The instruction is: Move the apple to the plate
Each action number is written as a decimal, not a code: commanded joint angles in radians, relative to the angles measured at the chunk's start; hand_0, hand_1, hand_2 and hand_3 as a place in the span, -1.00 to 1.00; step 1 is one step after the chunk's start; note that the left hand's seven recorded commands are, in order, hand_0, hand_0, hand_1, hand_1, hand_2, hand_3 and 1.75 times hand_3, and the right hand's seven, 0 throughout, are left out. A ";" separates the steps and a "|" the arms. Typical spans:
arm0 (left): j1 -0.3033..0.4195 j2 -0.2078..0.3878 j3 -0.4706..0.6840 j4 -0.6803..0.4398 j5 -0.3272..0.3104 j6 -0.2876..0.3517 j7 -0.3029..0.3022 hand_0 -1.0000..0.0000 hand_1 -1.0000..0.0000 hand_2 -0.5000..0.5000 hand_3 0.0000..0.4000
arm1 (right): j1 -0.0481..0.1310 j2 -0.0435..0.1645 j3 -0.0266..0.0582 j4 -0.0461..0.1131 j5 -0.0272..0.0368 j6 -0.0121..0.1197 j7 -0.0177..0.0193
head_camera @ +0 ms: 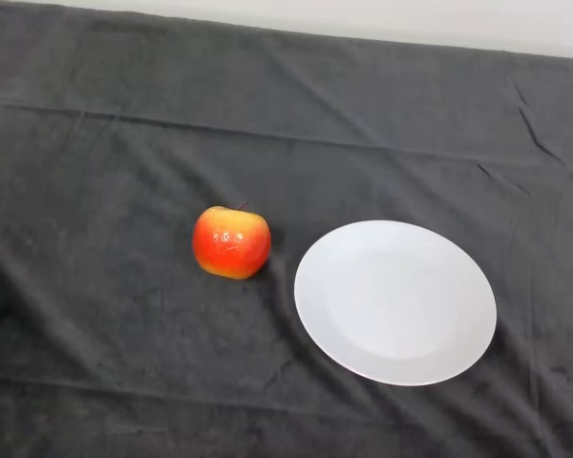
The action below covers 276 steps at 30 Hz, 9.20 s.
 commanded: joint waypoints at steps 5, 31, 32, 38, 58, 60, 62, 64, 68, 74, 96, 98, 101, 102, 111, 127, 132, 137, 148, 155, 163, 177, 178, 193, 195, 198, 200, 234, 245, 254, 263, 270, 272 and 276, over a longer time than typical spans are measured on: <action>-0.064 0.006 0.008 0.044 0.046 -0.036 0.035 1.00 1.00 0.00 -1.00 | 0.121 0.124 -0.0141 0.063 -0.0040 0.018 -0.0026; -0.137 -0.014 -0.059 -0.004 0.204 -0.093 0.148 1.00 1.00 0.00 -1.00 | 0.121 0.124 -0.0158 0.064 -0.0062 0.018 -0.0031; -0.140 -0.016 -0.062 -0.011 0.210 -0.090 0.152 1.00 1.00 0.00 -1.00 | 0.121 0.124 -0.0159 0.064 -0.0062 0.018 -0.0032; -0.134 -0.045 -0.091 -0.085 0.255 -0.075 0.194 1.00 1.00 0.00 -1.00 | 0.122 0.124 -0.0161 0.063 -0.0065 0.018 -0.0032; -0.154 -0.155 -0.196 -0.331 0.373 0.055 0.216 1.00 1.00 0.00 -1.00 | 0.122 0.125 -0.0152 0.061 -0.0058 0.020 -0.0032; -0.157 -0.169 -0.212 -0.348 0.385 0.066 0.211 1.00 1.00 0.00 -1.00 | 0.122 0.125 -0.0150 0.060 -0.0056 0.020 -0.0032; -0.156 -0.181 -0.226 -0.363 0.397 0.072 0.206 1.00 1.00 0.00 -1.00 | 0.122 0.125 -0.0148 0.060 -0.0054 0.020 -0.0032; -0.156 -0.203 -0.248 -0.378 0.417 0.082 0.213 1.00 1.00 0.00 -1.00 | 0.122 0.125 -0.0146 0.060 -0.0052 0.020 -0.0031; -0.152 -0.242 -0.297 -0.397 0.453 0.094 0.216 1.00 1.00 0.00 -1.00 | 0.122 0.125 -0.0142 0.059 -0.0047 0.021 -0.0031; -0.154 -0.263 -0.353 -0.397 0.474 0.092 0.183 1.00 1.00 0.00 -1.00 | 0.122 0.125 -0.0136 0.059 -0.0041 0.021 -0.0030; -0.289 -0.354 -0.501 -0.132 0.508 0.097 0.134 1.00 1.00 0.00 -1.00 | 0.122 0.125 -0.0128 0.060 -0.0030 0.020 -0.0027; -0.299 -0.363 -0.512 -0.109 0.506 0.099 0.133 1.00 1.00 0.00 -1.00 | 0.122 0.125 -0.0128 0.061 -0.0030 0.020 -0.0027; -0.312 -0.373 -0.526 -0.076 0.500 0.102 0.129 1.00 1.00 0.00 -1.00 | 0.122 0.125 -0.0130 0.061 -0.0031 0.020 -0.0027; -0.316 -0.376 -0.531 -0.066 0.498 0.103 0.127 1.00 1.00 0.00 -1.00 | 0.122 0.125 -0.0131 0.061 -0.0032 0.020 -0.0027; -0.342 -0.384 -0.567 0.003 0.492 0.114 0.119 -1.00 0.84 -0.92 1.00 | 0.122 0.124 -0.0137 0.062 -0.0038 0.019 -0.0028; -0.386 -0.394 -0.620 0.038 0.510 0.161 0.156 -1.00 -1.00 0.00 1.00 | 0.121 0.124 -0.0151 0.064 -0.0053 0.018 -0.0030; -0.401 -0.394 -0.630 -0.022 0.510 0.198 0.155 -1.00 -1.00 0.00 1.00 | 0.121 0.124 -0.0155 0.064 -0.0057 0.018 -0.0031; -0.375 -0.383 -0.649 -0.161 0.519 0.233 0.168 -1.00 -1.00 0.00 1.00 | 0.121 0.124 -0.0156 0.063 -0.0060 0.018 -0.0031; -0.260 -0.361 -0.731 -0.532 0.547 0.329 0.198 -1.00 -1.00 0.00 1.00 | 0.122 0.125 -0.0150 0.061 -0.0054 0.020 -0.0030; -0.221 -0.362 -0.807 -0.646 0.553 0.362 0.221 -1.00 -1.00 0.00 1.00 | 0.122 0.125 -0.0141 0.059 -0.0044 0.021 -0.0029; -0.234 -0.381 -0.911 -0.636 0.526 0.374 0.243 -1.00 -1.00 0.00 1.00 | 0.122 0.125 -0.0132 0.059 -0.0036 0.021 -0.0028; -0.272 -0.390 -1.063 -0.527 0.453 0.346 0.241 -1.00 -1.00 0.00 1.00 | 0.122 0.125 -0.0126 0.060 -0.0029 0.020 -0.0027; -0.275 -0.390 -1.069 -0.520 0.449 0.345 0.238 -1.00 -1.00 0.00 1.00 | 0.122 0.125 -0.0127 0.060 -0.0029 0.020 -0.0027; -0.316 -0.372 -1.099 -0.502 0.383 0.362 0.179 1.00 1.00 0.00 -1.00 | 0.122 0.125 -0.0130 0.061 -0.0030 0.020 -0.0026; -0.320 -0.364 -1.088 -0.511 0.374 0.362 0.175 1.00 1.00 0.00 -1.00 | 0.122 0.125 -0.0130 0.061 -0.0030 0.020 -0.0026; -0.325 -0.346 -1.059 -0.532 0.360 0.357 0.174 1.00 1.00 0.00 -1.00 | 0.122 0.125 -0.0130 0.061 -0.0030 0.020 -0.0026; -0.323 -0.335 -1.038 -0.545 0.353 0.350 0.181 1.00 1.00 0.00 -1.00 | 0.122 0.125 -0.0130 0.061 -0.0030 0.020 -0.0026; -0.158 -0.202 -0.604 -0.557 0.231 0.141 0.401 1.00 1.00 0.00 -1.00 | 0.122 0.125 -0.0115 0.059 -0.0013 0.021 -0.0023; -0.113 -0.157 -0.488 -0.553 0.207 0.128 0.410 1.00 1.00 0.00 -1.00 | 0.122 0.125 -0.0108 0.059 -0.0005 0.021 -0.0021; -0.072 -0.109 -0.392 -0.572 0.182 0.126 0.401 1.00 1.00 0.00 -1.00 | 0.122 0.126 -0.0103 0.059 0.0001 0.021 -0.0020; -0.015 -0.062 -0.277 -0.606 0.142 0.119 0.400 1.00 1.00 0.00 -1.00 | 0.122 0.126 -0.0096 0.058 0.0009 0.022 -0.0018; 0.029 -0.070 -0.198 -0.584 0.114 0.082 0.419 1.00 1.00 0.00 -1.00 | 0.122 0.126 -0.0091 0.058 0.0015 0.022 -0.0017; 0.036 -0.075 -0.177 -0.578 0.103 0.075 0.422 1.00 1.00 0.00 -1.00 | 0.122 0.126 -0.0090 0.058 0.0017 0.022 -0.0016; 0.036 -0.079 -0.136 -0.529 0.081 0.048 0.415 1.00 1.00 0.00 -1.00 | 0.122 0.126 -0.0088 0.058 0.0019 0.022 -0.0016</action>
